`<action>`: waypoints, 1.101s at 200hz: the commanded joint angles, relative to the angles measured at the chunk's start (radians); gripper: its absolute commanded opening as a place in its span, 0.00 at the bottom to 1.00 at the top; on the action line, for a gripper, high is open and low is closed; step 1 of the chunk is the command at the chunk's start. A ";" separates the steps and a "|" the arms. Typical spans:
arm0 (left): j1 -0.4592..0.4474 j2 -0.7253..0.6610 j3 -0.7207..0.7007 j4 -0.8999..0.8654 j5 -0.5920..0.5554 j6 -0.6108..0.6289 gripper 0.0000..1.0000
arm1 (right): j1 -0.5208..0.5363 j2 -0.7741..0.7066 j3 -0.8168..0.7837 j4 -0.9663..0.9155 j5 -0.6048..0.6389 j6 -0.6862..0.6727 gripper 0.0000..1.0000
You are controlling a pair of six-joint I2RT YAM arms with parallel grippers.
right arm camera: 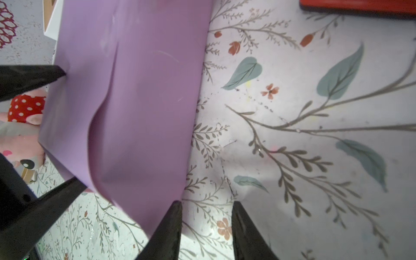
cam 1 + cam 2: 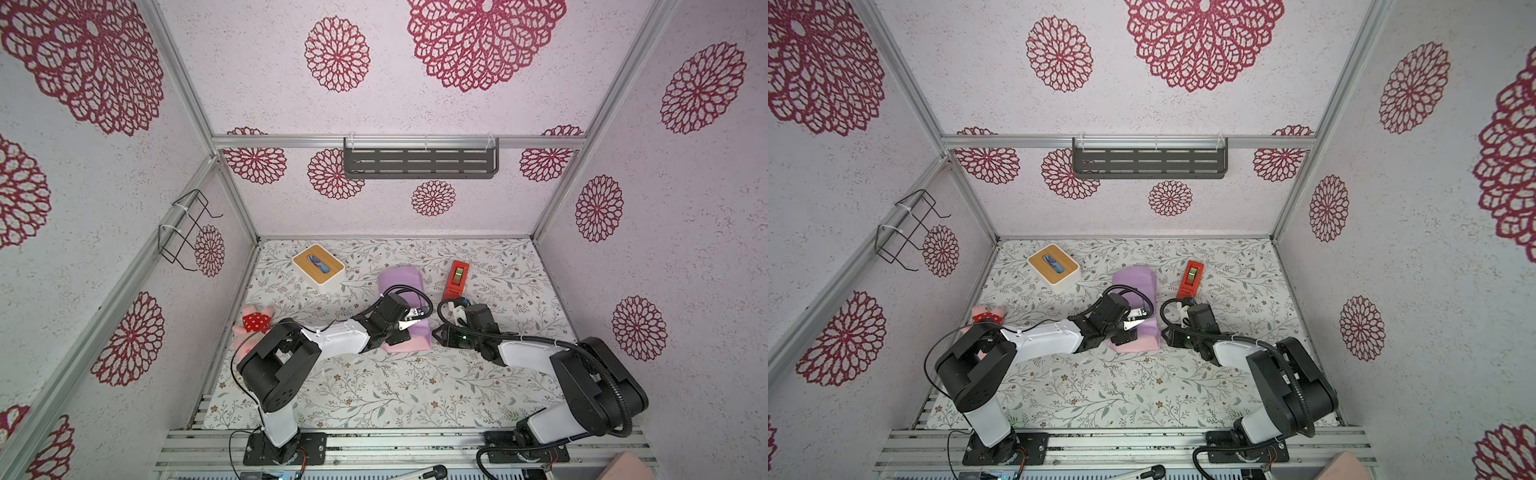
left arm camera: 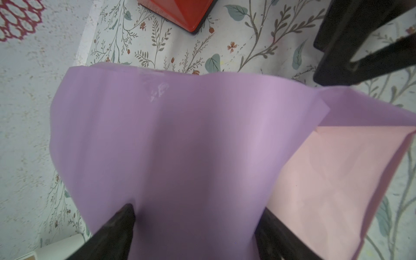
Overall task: Wrap a gift box in wrapping paper
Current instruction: Fold the third fold of the wrapping paper on the gift box.
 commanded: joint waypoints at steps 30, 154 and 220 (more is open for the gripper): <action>-0.006 0.032 -0.023 -0.028 0.005 0.003 0.84 | 0.017 0.031 -0.043 0.183 -0.063 0.027 0.35; -0.006 0.033 -0.031 -0.024 -0.008 0.008 0.84 | 0.051 0.081 -0.105 0.450 -0.108 0.084 0.30; -0.007 0.029 -0.030 -0.025 -0.011 0.007 0.84 | 0.044 0.011 -0.133 0.335 -0.018 0.038 0.33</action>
